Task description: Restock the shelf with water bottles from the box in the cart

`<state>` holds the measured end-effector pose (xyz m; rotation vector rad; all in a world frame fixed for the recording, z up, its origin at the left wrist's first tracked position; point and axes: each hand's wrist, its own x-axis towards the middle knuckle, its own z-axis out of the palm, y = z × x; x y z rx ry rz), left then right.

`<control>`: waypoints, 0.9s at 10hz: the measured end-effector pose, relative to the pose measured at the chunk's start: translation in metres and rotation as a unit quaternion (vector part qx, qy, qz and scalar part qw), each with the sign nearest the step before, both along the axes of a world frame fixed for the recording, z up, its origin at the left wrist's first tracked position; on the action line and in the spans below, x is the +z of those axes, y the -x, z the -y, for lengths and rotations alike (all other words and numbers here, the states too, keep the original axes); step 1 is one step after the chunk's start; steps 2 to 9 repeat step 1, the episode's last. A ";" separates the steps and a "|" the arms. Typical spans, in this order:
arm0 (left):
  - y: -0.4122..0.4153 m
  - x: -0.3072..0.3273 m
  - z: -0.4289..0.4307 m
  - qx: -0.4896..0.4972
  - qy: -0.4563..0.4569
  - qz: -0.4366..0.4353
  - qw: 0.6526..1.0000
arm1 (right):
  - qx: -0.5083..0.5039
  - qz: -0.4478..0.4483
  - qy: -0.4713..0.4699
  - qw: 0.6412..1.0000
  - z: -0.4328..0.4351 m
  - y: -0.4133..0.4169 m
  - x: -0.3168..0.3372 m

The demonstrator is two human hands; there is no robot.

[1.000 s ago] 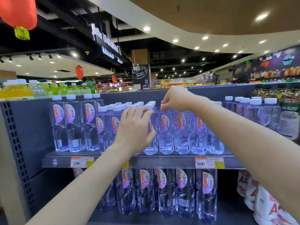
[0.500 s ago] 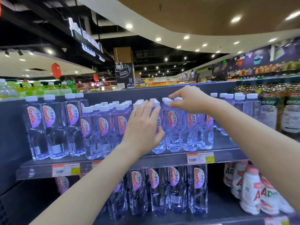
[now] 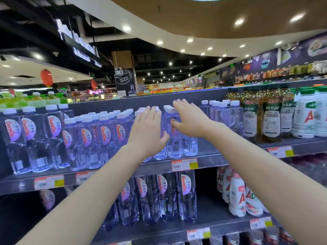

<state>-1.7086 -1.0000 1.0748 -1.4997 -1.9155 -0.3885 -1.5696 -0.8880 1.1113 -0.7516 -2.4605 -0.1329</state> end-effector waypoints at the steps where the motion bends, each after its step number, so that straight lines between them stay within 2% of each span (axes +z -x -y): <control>1: -0.023 0.004 0.002 0.025 0.009 0.007 1.000 | 0.008 0.024 0.000 1.000 -0.002 -0.016 -0.005; 9: -0.023 0.004 0.002 0.025 0.009 0.007 1.000 | 0.008 0.024 0.000 1.000 -0.002 -0.016 -0.005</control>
